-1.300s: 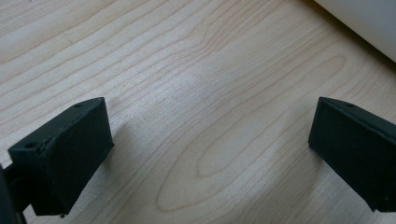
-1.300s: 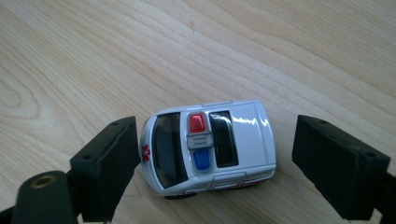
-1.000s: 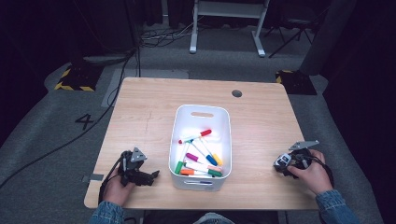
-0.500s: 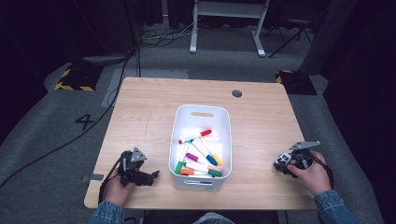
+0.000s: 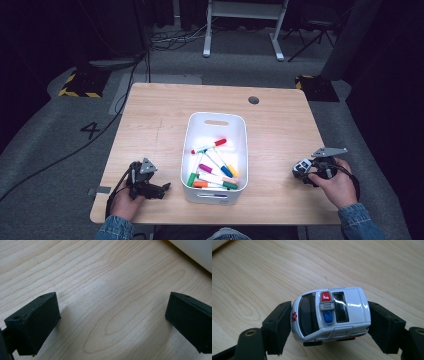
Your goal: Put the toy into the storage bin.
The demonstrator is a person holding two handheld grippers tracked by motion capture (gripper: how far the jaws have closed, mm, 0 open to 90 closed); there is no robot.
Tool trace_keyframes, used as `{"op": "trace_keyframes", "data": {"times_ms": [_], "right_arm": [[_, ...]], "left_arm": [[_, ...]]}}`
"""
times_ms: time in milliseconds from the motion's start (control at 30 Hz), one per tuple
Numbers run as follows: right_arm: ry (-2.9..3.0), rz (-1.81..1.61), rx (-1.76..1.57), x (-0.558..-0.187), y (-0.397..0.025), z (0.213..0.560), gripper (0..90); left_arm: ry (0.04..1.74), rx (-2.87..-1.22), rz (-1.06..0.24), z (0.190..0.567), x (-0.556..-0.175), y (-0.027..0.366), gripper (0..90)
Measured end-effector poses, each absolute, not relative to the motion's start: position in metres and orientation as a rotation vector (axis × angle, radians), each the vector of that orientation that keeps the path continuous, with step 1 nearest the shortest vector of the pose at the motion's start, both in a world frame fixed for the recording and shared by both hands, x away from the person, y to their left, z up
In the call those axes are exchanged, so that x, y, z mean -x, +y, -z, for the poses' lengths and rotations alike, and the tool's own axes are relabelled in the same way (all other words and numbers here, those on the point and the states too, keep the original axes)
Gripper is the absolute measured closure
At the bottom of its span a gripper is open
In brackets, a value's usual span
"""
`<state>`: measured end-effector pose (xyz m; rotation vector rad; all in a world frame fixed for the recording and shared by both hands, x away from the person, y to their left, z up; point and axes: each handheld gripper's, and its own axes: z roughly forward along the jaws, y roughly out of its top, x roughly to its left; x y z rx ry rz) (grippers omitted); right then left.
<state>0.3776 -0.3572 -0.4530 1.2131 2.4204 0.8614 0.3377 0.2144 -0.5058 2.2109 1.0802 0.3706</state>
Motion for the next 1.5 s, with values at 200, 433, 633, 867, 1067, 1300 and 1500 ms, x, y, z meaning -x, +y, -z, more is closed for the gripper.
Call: {"op": "trace_keyframes", "data": {"times_ms": [200, 433, 633, 867, 1067, 1300, 1500], "right_arm": [[2.399, -0.912, -1.195, -0.375, -0.353, 0.439, 25.6], [2.372, -0.981, -1.171, -0.37, -0.348, 0.424, 25.6], [2.341, -1.059, -1.157, -0.366, -0.344, 0.41, 25.6], [2.292, -1.131, -1.114, -0.362, -0.337, 0.392, 25.6], [2.292, -1.162, -1.05, -0.36, -0.329, 0.378, 25.6], [2.314, -1.199, -1.005, -0.358, -0.315, 0.367, 25.6], [2.339, -1.216, -0.949, -0.361, -0.298, 0.36, 25.5]], "left_arm": [[1.076, -2.213, -0.371, 0.506, -0.338, 0.215, 0.0], [1.077, -2.213, -0.372, 0.506, -0.338, 0.215, 0.0], [1.076, -2.213, -0.372, 0.506, -0.338, 0.215, 0.0], [1.079, -2.211, -0.372, 0.506, -0.338, 0.214, 0.0], [1.08, -2.211, -0.372, 0.506, -0.338, 0.214, 0.0], [1.086, -2.21, -0.373, 0.506, -0.337, 0.214, 0.0], [1.089, -2.211, -0.374, 0.506, -0.335, 0.215, 0.0]]}}
